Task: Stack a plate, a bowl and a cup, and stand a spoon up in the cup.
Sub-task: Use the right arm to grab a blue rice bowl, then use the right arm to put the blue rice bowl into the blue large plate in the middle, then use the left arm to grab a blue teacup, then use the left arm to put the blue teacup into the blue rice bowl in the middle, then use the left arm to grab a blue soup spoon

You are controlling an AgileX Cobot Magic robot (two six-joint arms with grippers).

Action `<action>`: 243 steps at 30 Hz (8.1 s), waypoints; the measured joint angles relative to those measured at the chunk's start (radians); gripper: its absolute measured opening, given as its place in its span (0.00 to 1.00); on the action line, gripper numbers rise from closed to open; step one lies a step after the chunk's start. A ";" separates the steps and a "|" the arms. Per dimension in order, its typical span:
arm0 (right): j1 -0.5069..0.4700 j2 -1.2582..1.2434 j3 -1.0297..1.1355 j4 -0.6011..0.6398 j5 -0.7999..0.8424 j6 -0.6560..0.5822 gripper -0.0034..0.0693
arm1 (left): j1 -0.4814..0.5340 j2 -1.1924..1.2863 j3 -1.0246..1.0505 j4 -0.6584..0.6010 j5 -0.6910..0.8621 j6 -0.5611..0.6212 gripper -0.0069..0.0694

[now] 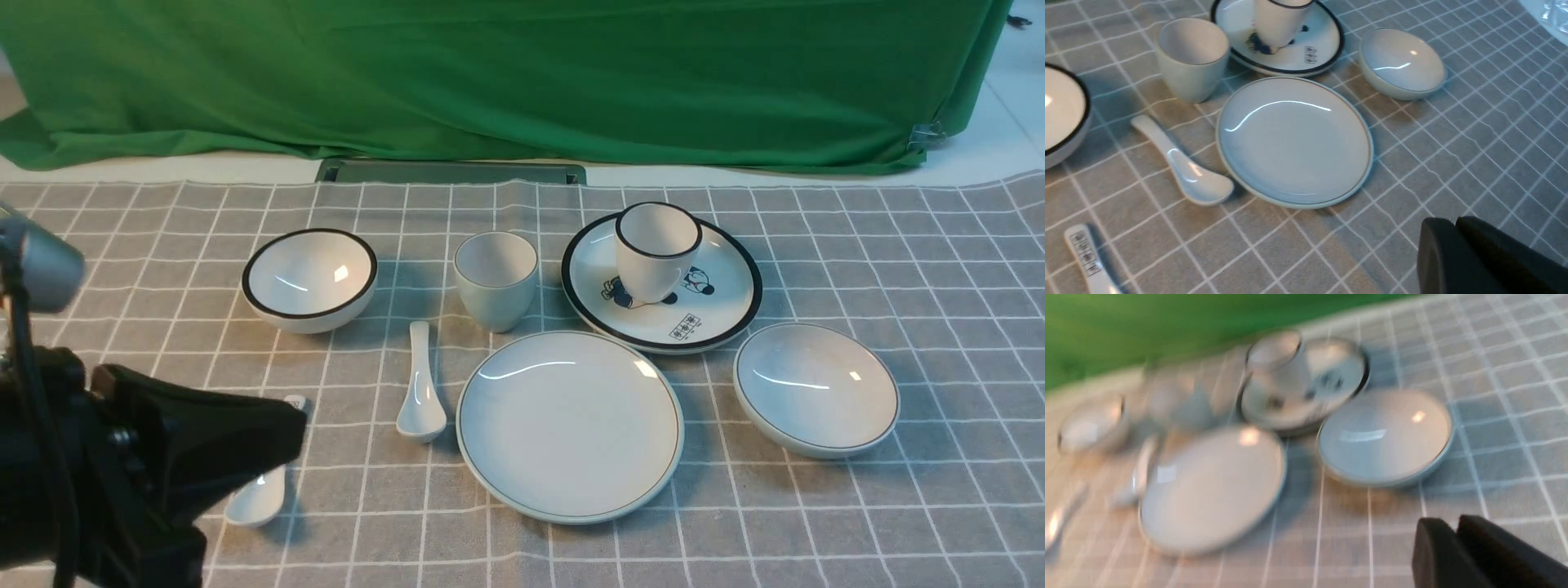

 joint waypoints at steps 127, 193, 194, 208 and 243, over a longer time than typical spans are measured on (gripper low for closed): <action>0.631 0.748 -0.620 -0.335 0.562 -0.017 0.34 | -0.247 1.048 -0.822 0.530 0.147 -0.104 0.19; 0.631 0.319 -0.393 -0.330 0.567 0.114 0.34 | -0.516 1.345 -1.025 0.764 0.307 -0.184 0.18; 0.631 0.319 -0.393 -0.330 0.567 0.114 0.34 | -0.516 1.345 -1.025 0.764 0.308 -0.184 0.20; 0.631 0.319 -0.392 -0.330 0.552 0.117 0.34 | -0.516 1.286 -1.141 0.733 0.408 -0.301 0.80; 0.631 0.319 -0.392 -0.328 0.518 0.169 0.38 | -0.174 1.396 -0.949 0.775 0.189 -0.707 0.52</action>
